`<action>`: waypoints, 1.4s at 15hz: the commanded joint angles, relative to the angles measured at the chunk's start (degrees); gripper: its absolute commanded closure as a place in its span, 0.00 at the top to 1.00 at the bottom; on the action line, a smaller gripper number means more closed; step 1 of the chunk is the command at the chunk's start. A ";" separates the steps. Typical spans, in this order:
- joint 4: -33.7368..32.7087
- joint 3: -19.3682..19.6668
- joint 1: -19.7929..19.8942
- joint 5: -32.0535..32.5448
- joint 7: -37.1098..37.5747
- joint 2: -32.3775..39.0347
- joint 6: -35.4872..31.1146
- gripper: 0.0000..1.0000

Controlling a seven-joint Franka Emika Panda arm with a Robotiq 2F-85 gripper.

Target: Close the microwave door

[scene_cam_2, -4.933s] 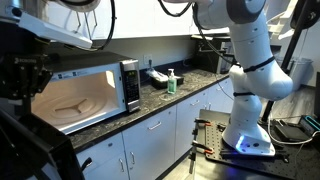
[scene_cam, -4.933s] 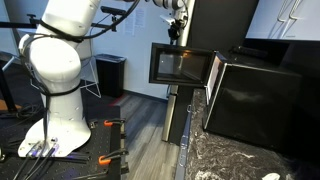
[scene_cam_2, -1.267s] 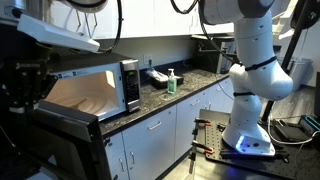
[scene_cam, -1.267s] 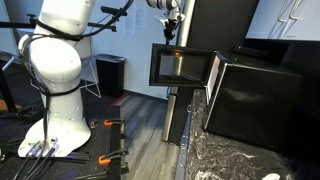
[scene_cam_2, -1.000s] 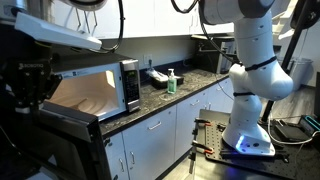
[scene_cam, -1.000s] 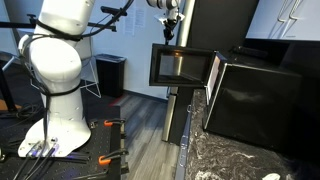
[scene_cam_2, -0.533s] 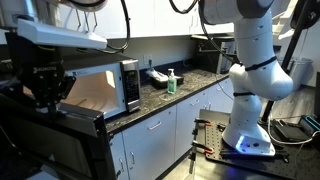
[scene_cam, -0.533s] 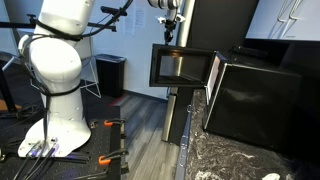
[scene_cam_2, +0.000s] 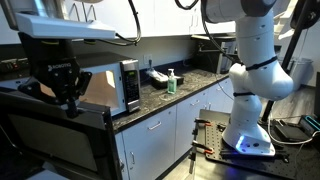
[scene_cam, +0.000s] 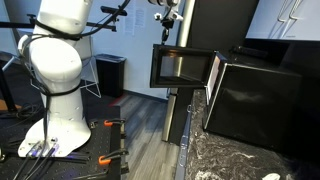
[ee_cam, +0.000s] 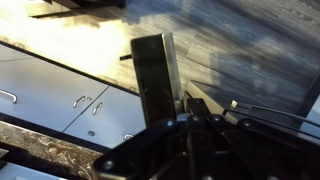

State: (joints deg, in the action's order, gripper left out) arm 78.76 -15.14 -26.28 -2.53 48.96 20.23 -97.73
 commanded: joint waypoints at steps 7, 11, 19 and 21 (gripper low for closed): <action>3.92 0.70 0.74 1.91 2.81 -3.32 6.50 0.00; 8.79 1.31 1.53 7.81 1.82 -5.43 3.38 0.00; 20.35 1.90 2.51 19.37 6.14 -14.26 1.30 0.00; 23.80 1.48 3.25 20.87 8.08 -17.12 1.08 0.00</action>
State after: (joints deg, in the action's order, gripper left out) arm 95.03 -13.38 -23.97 16.25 53.78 9.36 -94.51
